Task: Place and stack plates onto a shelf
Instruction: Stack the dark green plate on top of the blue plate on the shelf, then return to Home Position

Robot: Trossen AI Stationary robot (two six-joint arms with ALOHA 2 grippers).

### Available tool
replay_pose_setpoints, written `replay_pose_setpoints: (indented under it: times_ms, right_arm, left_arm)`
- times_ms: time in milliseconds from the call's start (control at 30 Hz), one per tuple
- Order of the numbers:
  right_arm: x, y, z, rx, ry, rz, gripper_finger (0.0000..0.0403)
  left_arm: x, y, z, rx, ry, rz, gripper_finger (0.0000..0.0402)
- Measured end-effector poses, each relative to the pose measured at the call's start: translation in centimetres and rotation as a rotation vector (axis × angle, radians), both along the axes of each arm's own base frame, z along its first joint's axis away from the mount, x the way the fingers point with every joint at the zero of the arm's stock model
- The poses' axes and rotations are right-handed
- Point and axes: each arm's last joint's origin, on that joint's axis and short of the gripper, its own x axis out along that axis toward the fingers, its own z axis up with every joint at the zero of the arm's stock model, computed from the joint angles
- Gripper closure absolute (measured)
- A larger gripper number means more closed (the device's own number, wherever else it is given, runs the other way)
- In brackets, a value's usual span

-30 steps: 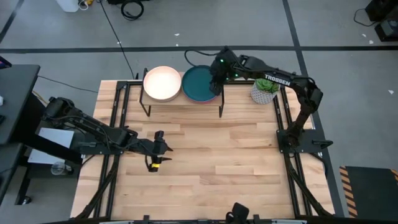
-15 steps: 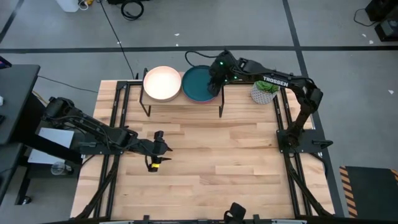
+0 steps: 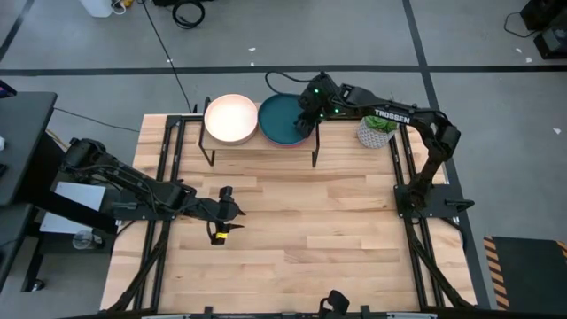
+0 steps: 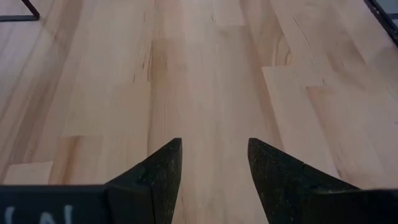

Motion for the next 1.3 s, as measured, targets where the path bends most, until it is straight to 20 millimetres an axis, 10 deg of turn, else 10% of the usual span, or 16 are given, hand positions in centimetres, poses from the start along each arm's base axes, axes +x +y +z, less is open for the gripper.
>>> replay_pose_setpoints:
  times_ms: [667,1067,1300]
  right_arm:
    - [-3.6,3.8,5.1,-0.152,-0.040,-0.010,0.0252]
    - [-9.0,12.0,0.6,-0.214,-0.233,-0.006,0.0252]
    - [-13.2,15.2,-0.2,-0.261,-0.341,-0.048,0.0252]
  left_arm:
    - [-0.3,-0.4,-0.2,0.044,0.021,-0.029,0.0210]
    - [-1.7,-0.5,-2.0,0.059,-0.096,-0.013,0.0210]
    - [-3.6,0.7,0.6,0.113,-0.183,0.025,0.0210]
